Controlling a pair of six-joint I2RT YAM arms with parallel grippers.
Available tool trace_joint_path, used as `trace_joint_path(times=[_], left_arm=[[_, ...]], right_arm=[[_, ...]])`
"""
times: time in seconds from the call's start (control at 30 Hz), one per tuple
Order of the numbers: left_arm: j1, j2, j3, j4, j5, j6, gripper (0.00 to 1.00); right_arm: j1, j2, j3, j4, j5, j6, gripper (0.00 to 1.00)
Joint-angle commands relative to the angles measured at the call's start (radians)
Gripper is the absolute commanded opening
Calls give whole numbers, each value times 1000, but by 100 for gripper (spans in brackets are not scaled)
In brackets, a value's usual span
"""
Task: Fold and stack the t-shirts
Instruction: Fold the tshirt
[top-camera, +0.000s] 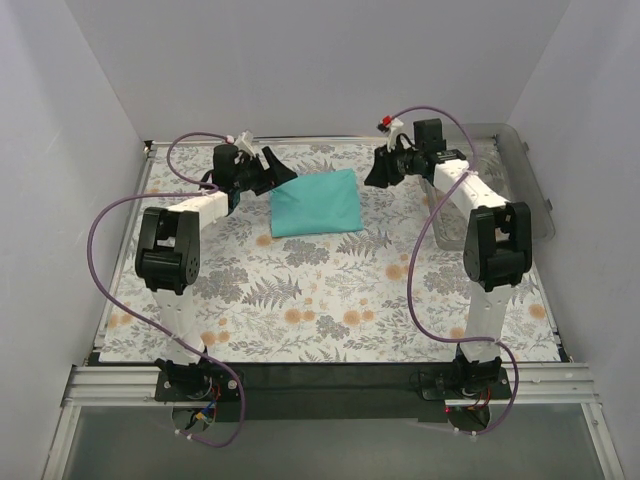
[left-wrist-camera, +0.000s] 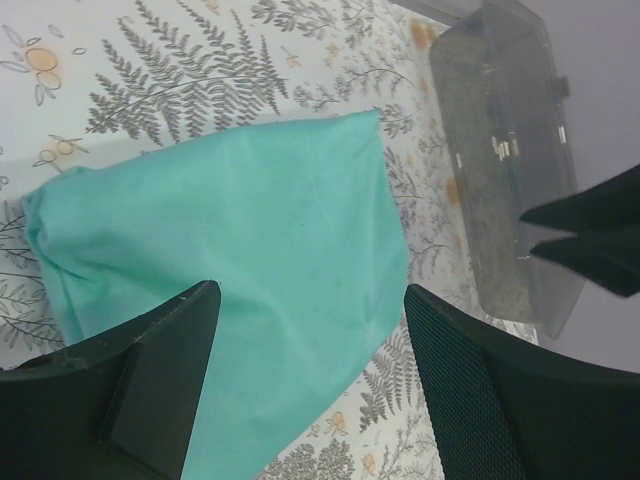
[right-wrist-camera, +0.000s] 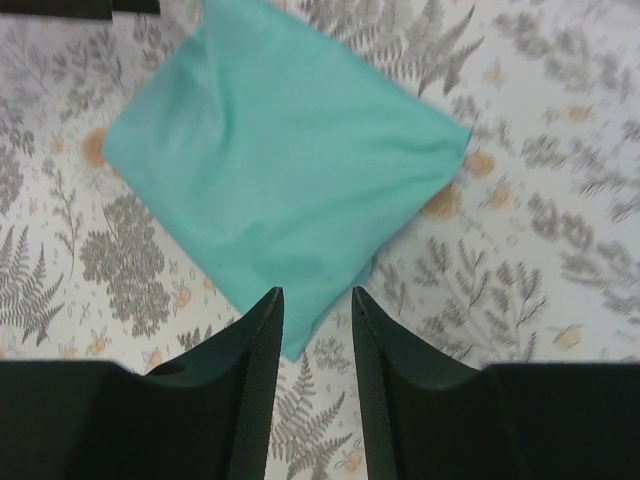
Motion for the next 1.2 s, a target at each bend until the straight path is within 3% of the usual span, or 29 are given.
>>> trace_joint_path(times=[0.0, 0.17, 0.27, 0.37, 0.8, 1.17], left_arm=[[12, 43, 50, -43, -63, 25, 69], [23, 92, 100, -48, -64, 40, 68], [29, 97, 107, -52, -69, 52, 68], [38, 92, 113, -60, -78, 69, 68], [57, 203, 237, -129, -121, 86, 63], [58, 232, 284, -206, -146, 166, 55]], right_arm=[[7, -6, -101, -103, 17, -94, 37], [12, -12, -199, -112, 17, -121, 46], [18, 8, -204, -115, -4, -122, 54], [24, 38, -187, -115, -36, -104, 55], [53, 178, -78, -132, -60, -13, 55], [61, 190, -92, -135, -41, 2, 47]])
